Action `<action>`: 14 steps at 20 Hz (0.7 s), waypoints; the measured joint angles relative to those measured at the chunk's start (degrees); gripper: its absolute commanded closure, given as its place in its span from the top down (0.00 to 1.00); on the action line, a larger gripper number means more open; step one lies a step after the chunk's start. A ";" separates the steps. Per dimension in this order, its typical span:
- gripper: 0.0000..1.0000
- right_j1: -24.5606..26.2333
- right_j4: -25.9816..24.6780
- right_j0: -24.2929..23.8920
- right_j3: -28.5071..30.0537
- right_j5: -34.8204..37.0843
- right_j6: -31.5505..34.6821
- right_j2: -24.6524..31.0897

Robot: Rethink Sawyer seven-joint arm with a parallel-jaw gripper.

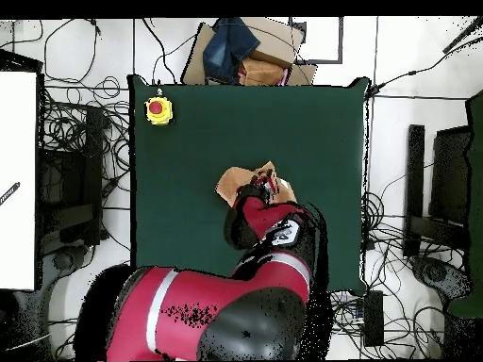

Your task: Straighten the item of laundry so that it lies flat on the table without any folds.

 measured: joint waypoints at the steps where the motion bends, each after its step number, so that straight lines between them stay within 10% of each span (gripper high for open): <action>1: 1.00 0.52 0.01 -0.16 -0.03 -1.11 0.00 -0.01; 14: 1.00 5.95 0.29 -0.33 -0.32 -10.40 0.00 -0.01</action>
